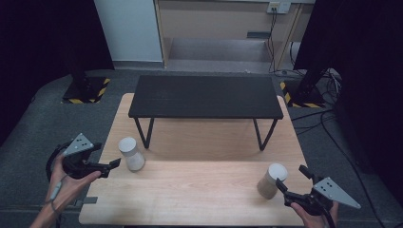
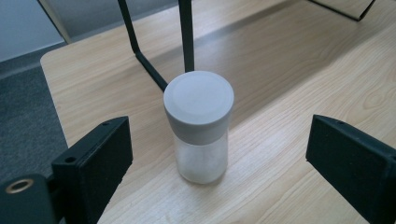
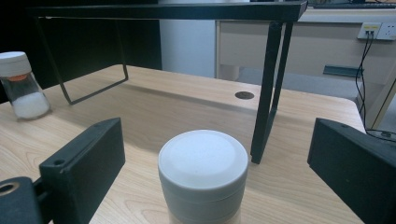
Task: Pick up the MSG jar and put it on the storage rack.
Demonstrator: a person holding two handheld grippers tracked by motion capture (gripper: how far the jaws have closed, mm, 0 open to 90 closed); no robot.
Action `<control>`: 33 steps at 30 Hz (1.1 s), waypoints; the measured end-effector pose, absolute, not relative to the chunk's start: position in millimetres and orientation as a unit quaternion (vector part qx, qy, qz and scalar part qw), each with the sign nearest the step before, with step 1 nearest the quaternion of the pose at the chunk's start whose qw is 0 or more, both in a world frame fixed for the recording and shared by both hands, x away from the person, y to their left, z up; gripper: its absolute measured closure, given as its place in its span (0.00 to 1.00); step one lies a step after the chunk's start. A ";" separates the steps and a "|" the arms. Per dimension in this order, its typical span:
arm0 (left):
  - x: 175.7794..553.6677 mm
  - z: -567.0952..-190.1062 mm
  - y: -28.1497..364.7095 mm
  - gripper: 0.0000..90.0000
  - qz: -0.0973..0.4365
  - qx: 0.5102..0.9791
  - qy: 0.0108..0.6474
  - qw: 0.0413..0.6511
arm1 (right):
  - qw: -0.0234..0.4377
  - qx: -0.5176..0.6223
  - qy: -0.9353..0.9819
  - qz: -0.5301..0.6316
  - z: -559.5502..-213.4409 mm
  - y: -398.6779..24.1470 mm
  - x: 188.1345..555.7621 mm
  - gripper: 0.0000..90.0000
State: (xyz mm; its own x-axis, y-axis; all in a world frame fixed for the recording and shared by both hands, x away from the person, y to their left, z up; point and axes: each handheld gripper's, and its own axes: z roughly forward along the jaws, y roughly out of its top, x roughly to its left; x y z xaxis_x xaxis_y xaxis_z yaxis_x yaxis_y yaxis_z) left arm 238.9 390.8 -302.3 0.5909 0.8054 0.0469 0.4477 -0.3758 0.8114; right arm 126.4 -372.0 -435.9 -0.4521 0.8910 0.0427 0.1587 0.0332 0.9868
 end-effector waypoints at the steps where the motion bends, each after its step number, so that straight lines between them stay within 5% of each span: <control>1: 243.9 -302.5 390.0 0.06 0.219 0.798 0.397 0.397 | 0.323 0.411 0.640 0.563 -436.2 -372.5 126.8 0.05; 25: 295.8 -345.6 361.5 0.15 0.201 0.795 0.429 0.380 | 0.325 0.411 0.642 0.561 -436.2 -371.3 125.5 0.06; 33: 294.2 -353.9 357.7 0.35 0.225 0.791 0.416 0.388 | 0.326 0.409 0.643 0.559 -436.1 -370.9 125.4 0.07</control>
State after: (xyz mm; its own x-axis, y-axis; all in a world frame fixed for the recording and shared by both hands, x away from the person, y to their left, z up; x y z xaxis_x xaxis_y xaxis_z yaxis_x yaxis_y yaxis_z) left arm 294.2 357.7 -353.9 0.5530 0.8325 0.0334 0.4825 -0.3527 0.8017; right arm 125.4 -370.9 -436.1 -0.4529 0.8907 0.0386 0.1628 0.0401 0.9858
